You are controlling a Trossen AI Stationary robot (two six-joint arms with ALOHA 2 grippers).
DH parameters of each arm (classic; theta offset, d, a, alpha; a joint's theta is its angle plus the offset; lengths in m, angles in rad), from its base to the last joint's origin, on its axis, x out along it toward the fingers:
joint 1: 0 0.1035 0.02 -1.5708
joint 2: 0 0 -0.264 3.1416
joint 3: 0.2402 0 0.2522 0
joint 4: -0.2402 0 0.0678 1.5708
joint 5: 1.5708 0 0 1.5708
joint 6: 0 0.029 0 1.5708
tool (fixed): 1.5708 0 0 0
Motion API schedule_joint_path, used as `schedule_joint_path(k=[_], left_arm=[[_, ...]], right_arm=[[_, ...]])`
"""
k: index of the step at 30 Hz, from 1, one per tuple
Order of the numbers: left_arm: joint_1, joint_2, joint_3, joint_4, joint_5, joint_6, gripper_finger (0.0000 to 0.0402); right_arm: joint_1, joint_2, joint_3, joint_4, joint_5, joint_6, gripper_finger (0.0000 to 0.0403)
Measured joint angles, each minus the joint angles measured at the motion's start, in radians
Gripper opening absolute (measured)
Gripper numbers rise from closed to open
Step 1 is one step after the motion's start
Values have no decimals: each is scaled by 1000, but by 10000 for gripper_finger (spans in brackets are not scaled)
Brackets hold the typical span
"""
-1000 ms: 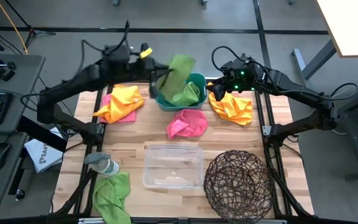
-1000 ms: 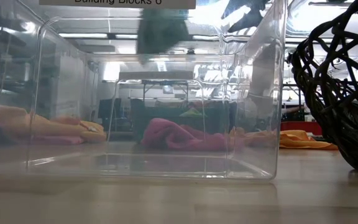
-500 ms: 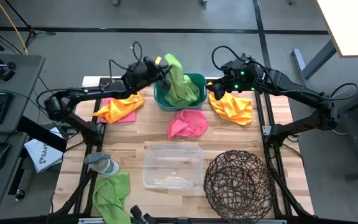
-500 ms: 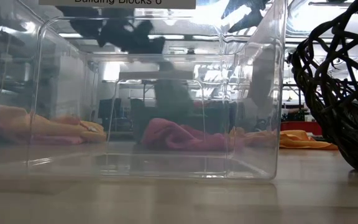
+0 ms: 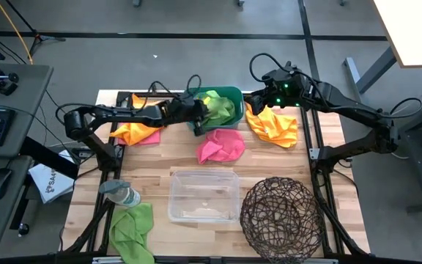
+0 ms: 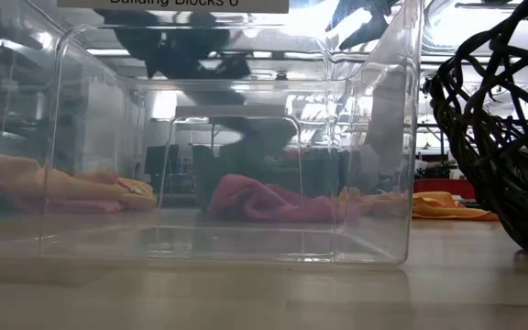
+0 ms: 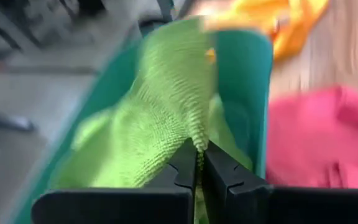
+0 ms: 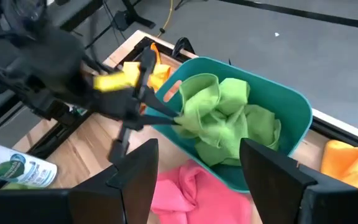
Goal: Sort microfiber towel by color & place in baskets
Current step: Put the green microfiber cloth into the green bin, then put the right light orange microfiber cloth into the transparent bin
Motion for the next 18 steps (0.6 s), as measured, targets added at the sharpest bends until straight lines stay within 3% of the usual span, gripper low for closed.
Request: schedule_joint_path(k=[6,18], left_arm=[[23,59,83,-149,-13,-119,32],[26,64,421,-623,-11,-217,208]], right_arm=[[0,0,0,6,-1,18,222],[0,0,0,4,-2,28,222]])
